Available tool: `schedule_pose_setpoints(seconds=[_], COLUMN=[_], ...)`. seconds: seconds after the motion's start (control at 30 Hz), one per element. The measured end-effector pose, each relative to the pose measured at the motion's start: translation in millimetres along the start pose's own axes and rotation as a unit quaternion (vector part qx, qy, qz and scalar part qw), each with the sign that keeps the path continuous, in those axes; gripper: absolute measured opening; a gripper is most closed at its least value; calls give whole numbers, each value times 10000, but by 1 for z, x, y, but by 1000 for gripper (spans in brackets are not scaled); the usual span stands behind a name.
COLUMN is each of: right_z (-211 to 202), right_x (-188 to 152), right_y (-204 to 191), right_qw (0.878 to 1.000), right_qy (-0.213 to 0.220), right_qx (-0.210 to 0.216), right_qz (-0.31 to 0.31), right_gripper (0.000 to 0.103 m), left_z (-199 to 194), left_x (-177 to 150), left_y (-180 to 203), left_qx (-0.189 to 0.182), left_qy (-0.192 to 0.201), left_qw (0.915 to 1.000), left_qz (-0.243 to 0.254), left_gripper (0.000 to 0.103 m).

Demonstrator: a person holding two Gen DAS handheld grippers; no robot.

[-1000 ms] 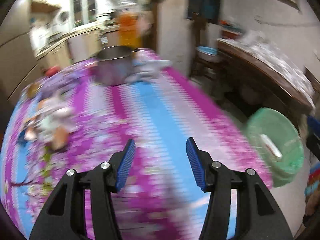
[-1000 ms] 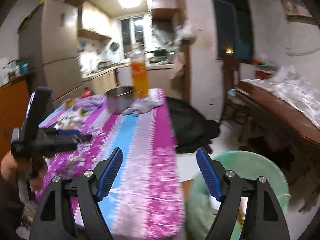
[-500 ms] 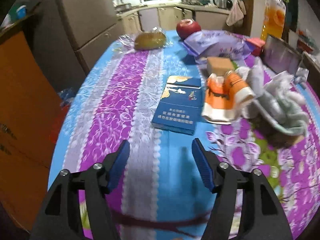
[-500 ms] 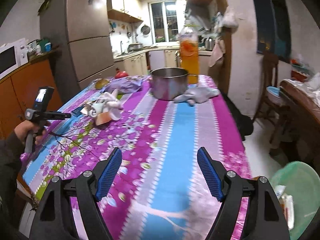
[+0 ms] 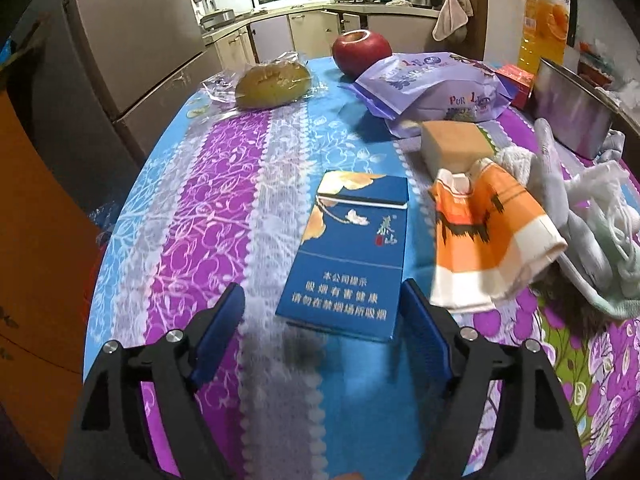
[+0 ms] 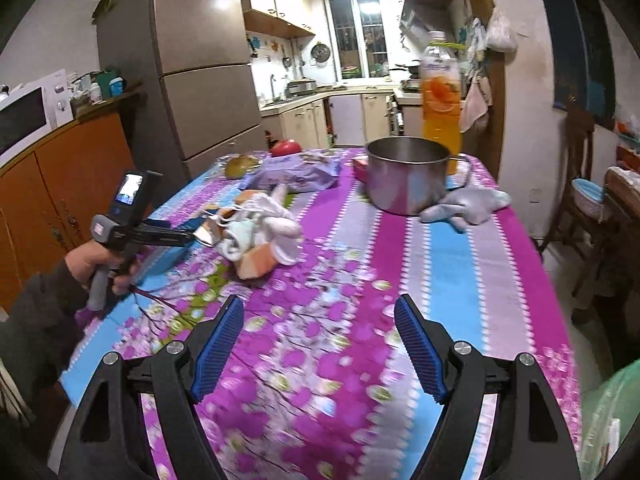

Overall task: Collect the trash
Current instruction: 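Move both tools back over the table toward the blue box and orange carton, then grasp the blue cigarette box with the left gripper while the right grasps the orange carton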

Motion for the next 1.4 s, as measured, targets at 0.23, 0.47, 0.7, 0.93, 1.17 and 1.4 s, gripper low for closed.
schedule_pose_setpoints(seconds=[0.23,0.47,0.7,0.93,1.17,1.4], right_z=[47,127,222,262,272,213], right_x=[28,55,68,82,77,77], right_y=[-42,-82,-86,-69,-73,-96], right_qw=[9971,9895,9888,9907,9926,9989], right_qy=[-134,-510,-842,-797,-875,-305], right_qx=[751,1347,1060,610,474,362], right_qz=[-70,70,632,916,698,-9], right_gripper=[77,46,42,42,14,11], left_z=[11,5,8,8,5,-28], left_x=[5,-7,-10,-9,-9,-9], left_y=[-12,-21,-31,-28,-24,-31], left_qx=[-232,-49,-150,-163,-128,156], left_qy=[-16,-22,-123,-117,-107,293], left_qw=[9990,9974,9949,9950,9949,9927], left_qz=[-377,-724,-992,-974,-997,-1158], left_gripper=[61,60,60,60,60,59])
Point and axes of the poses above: each gripper's, at about its wrist camera, not at the fingertips, and z roughly the way its jaws point, y to its right, x to its top, the point moved 1 cm from there along z, roughly the way its jaws point, and after that the axes turned 14 degrees about x, right-handed, at the moved point
